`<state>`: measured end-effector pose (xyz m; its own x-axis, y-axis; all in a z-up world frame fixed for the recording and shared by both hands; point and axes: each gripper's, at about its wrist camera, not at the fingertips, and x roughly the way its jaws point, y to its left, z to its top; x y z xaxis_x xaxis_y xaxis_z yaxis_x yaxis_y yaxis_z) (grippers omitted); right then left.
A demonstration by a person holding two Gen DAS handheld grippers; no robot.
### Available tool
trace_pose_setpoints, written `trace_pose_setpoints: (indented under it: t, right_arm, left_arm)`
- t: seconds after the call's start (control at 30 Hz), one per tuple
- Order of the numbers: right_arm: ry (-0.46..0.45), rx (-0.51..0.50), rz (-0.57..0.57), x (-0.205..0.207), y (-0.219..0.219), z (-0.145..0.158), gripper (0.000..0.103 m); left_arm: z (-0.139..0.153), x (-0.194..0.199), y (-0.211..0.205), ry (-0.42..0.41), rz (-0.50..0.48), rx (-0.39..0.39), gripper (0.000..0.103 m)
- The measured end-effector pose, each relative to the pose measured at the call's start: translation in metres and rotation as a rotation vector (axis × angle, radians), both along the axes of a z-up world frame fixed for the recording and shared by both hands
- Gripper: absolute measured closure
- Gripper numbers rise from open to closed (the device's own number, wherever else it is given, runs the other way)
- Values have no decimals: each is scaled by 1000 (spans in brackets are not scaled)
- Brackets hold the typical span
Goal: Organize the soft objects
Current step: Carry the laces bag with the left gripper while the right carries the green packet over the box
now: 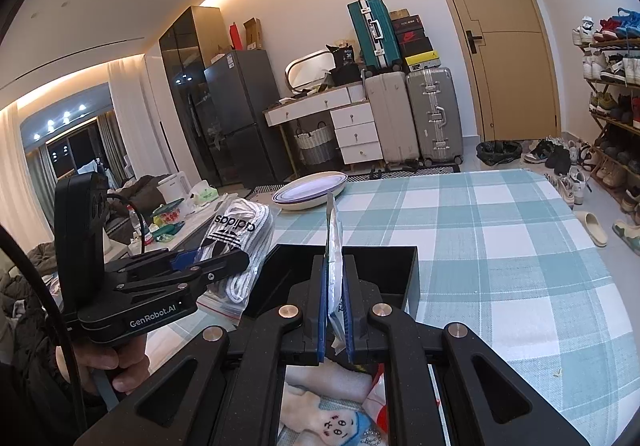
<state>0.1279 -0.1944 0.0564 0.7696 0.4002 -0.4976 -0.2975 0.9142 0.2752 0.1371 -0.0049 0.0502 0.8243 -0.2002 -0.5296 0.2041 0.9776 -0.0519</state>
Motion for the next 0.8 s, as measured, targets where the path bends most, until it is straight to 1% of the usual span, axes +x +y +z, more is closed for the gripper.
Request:
trace_pose_setpoints:
  t: [0.17,0.43,0.8]
  right_arm:
    - [7,1,4,11,4,-3,96]
    - [40,-4,18,29,11,-18,96]
    - [109,-28,27,47,17,-39,96]
  left_arm:
    - [-2,8,-2,4,4,1,72]
    - [-12,22,-8,22,14,14,72]
    - [-28,33,-21,56,-6,52,72]
